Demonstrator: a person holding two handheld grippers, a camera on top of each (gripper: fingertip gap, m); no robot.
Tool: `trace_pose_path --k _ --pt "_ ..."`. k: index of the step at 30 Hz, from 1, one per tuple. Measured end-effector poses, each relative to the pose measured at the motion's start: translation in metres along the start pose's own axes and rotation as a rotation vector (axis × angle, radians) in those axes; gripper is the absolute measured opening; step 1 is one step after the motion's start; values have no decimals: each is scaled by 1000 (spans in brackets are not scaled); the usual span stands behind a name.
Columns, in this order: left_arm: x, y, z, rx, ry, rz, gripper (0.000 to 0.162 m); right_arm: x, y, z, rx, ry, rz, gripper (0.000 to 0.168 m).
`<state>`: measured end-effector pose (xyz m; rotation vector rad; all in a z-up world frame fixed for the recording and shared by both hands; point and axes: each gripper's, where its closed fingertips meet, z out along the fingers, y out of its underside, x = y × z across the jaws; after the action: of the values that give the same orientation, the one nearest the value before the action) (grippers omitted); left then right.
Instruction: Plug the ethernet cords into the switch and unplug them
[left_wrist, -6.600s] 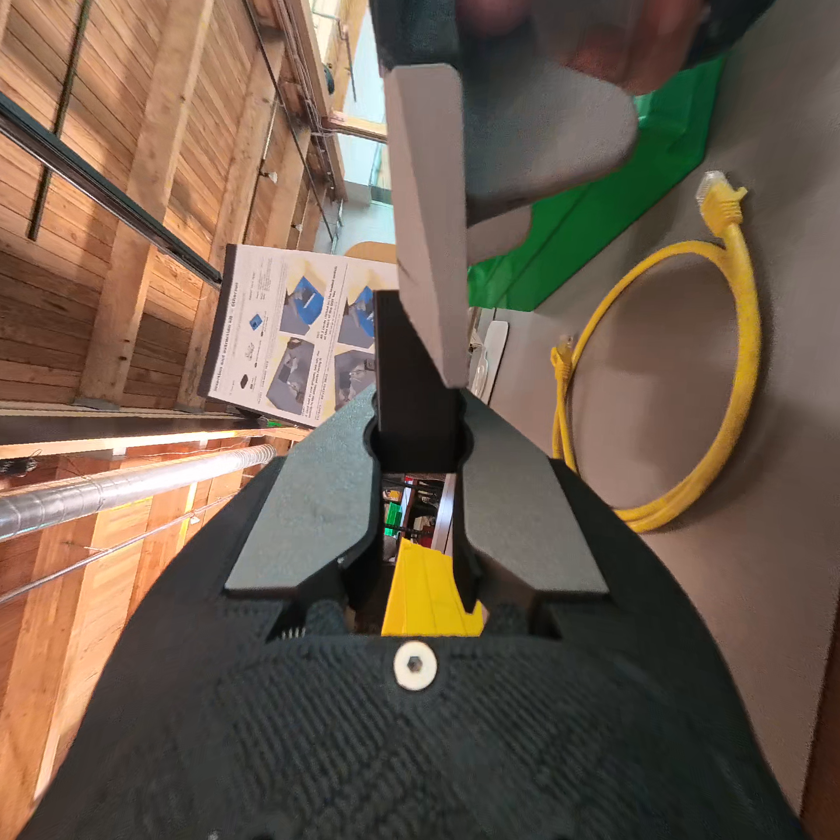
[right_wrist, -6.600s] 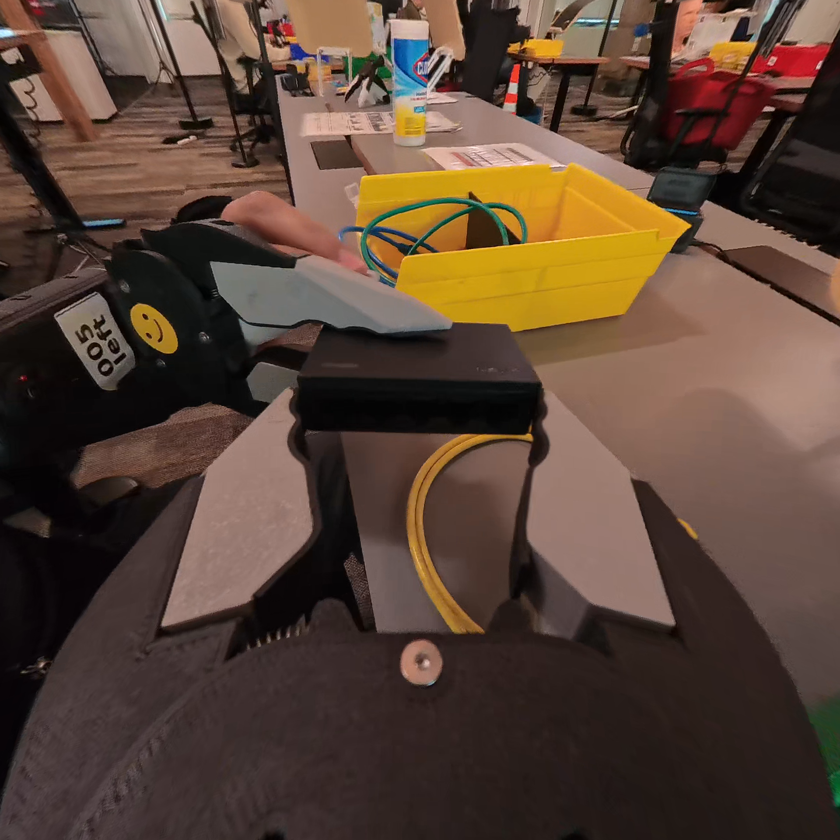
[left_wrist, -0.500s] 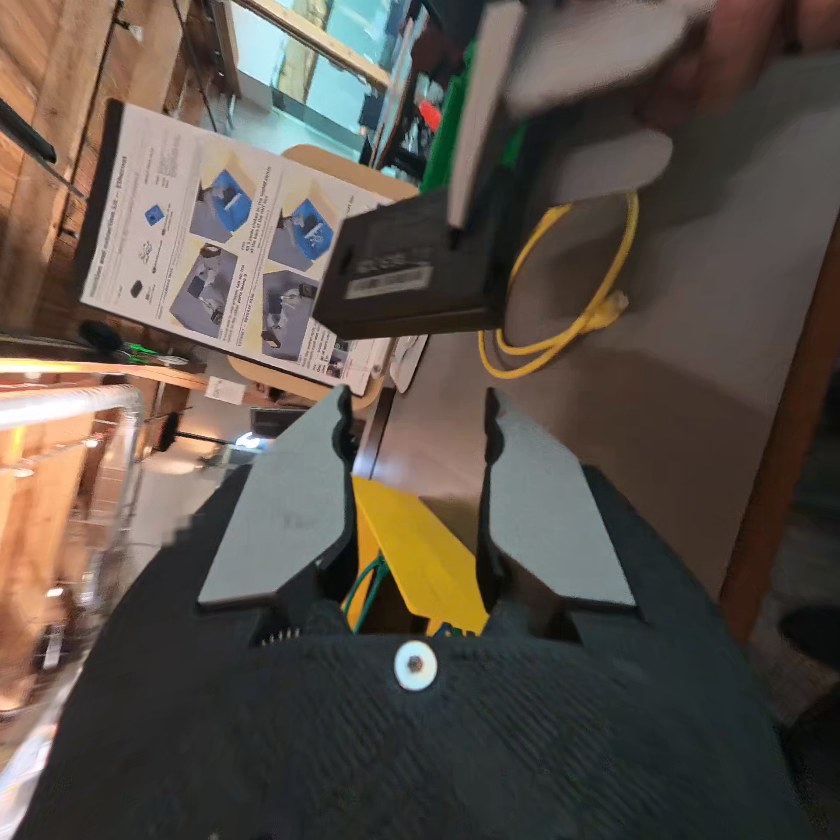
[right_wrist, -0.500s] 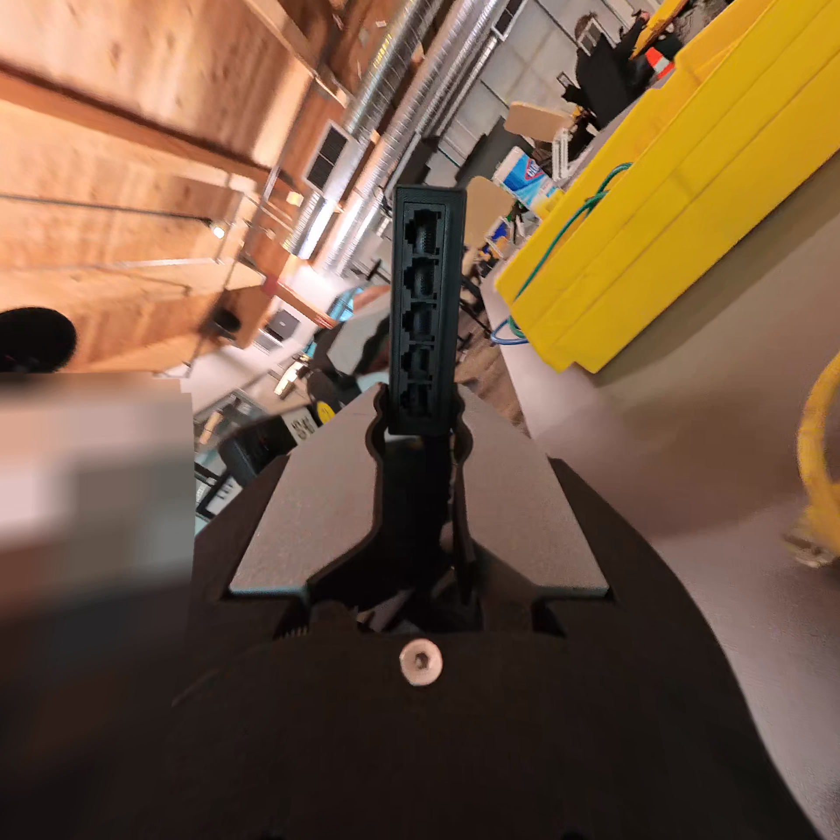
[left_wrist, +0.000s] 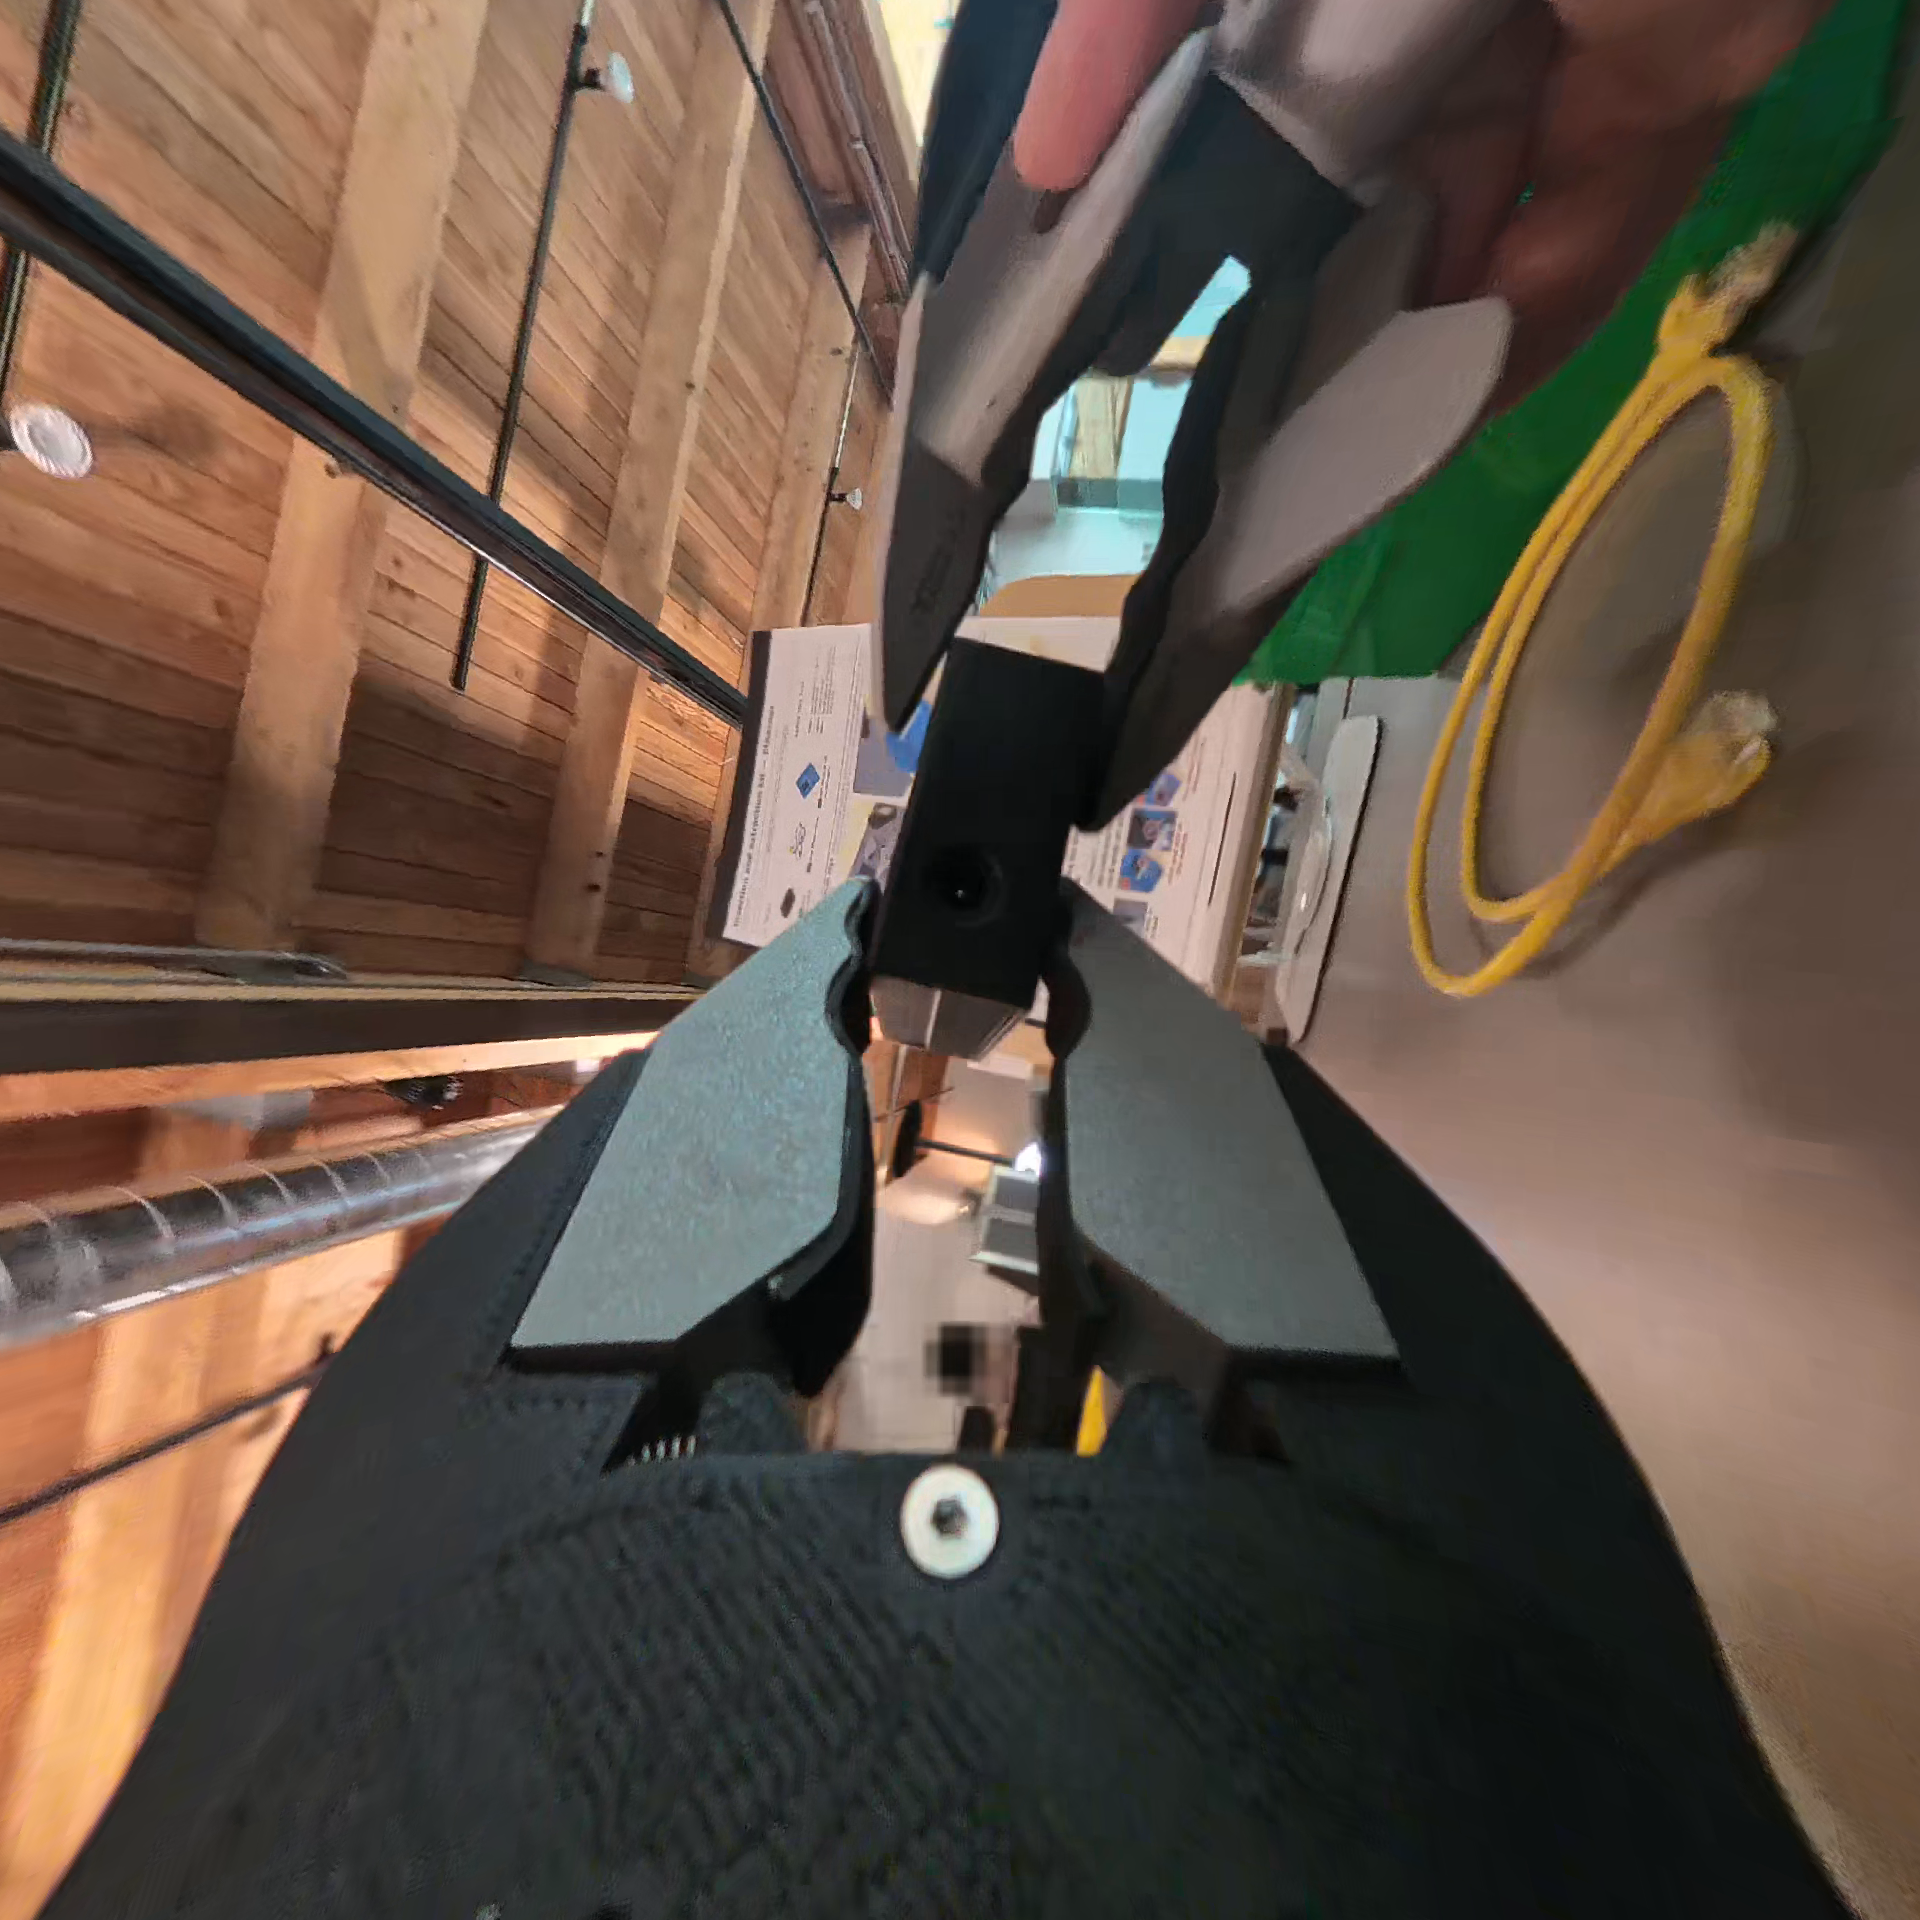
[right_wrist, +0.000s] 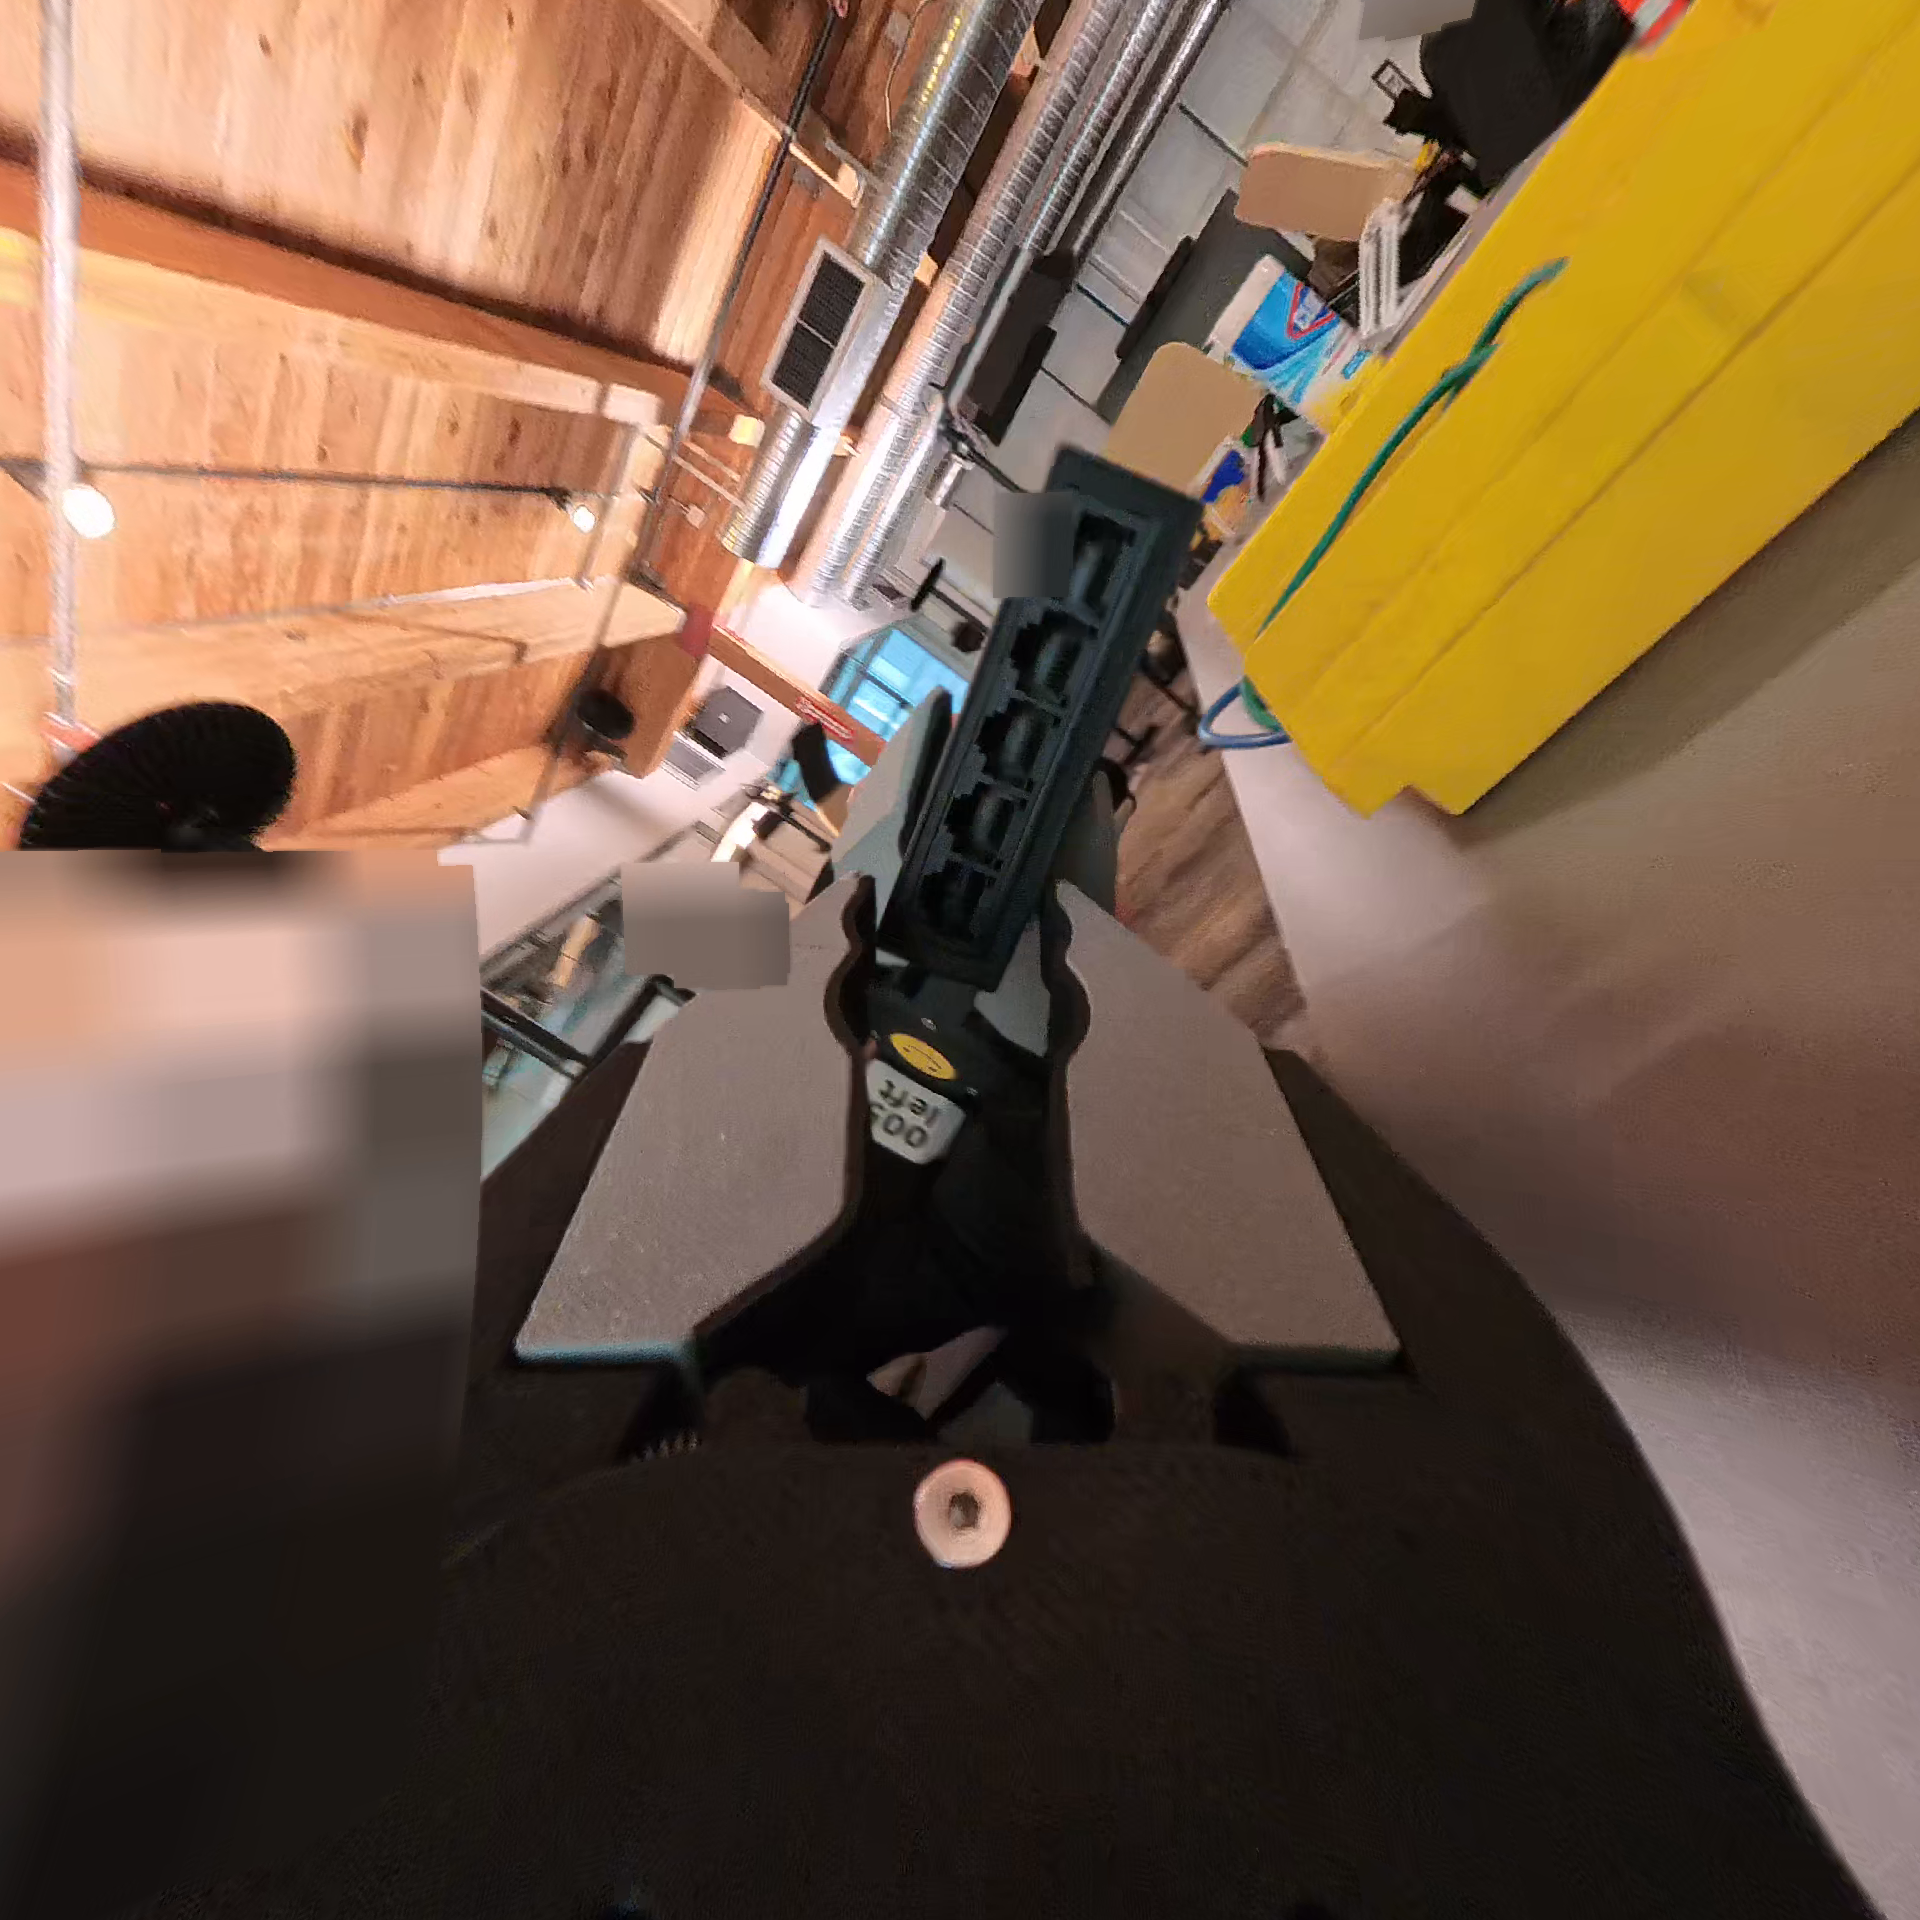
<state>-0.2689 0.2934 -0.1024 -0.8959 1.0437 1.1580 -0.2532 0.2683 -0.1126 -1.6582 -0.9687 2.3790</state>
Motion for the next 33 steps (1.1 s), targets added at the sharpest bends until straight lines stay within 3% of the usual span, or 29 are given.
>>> trace_pose_path --k 5,8,10,13,15,17,20,22,23,24,28,31,33 --pt "-28 -17 -14 186 88 -424 27 -2 -23 -31 -47 285 -418 35" --pt "-44 -36 -29 336 193 -622 28 -7 -31 -40 -76 419 -683 65" --pt "-51 -42 -35 375 209 -658 28 -23 -29 -36 -65 374 -759 67" --pt "-60 -55 -41 437 230 -711 27 -35 -21 -26 -33 243 -699 69" --pt "-63 -63 -45 470 243 -728 27 -50 -7 -19 -63 72 -631 54" --pt "-61 -67 -47 475 264 -720 28 -64 2 -17 -78 -67 -616 29" --pt "-59 -67 -49 483 306 -751 27 -63 11 -17 -117 -83 -697 23" --pt "-58 -58 -45 439 300 -751 26 -37 19 -22 -245 83 -834 28" --pt "-57 -50 -43 408 293 -736 26 -21 15 -27 -285 225 -924 56" --pt "-53 -46 -43 398 313 -739 26 -11 7 -30 -286 344 -1021 73" --pt "-41 -52 -50 450 444 -809 25 -21 1 -24 -243 500 -1309 54" --pt "-34 -63 -55 484 505 -808 25 -15 15 -17 -343 552 -1491 59" --pt "-28 -69 -58 493 549 -811 25 -9 24 -14 -410 563 -1574 43"
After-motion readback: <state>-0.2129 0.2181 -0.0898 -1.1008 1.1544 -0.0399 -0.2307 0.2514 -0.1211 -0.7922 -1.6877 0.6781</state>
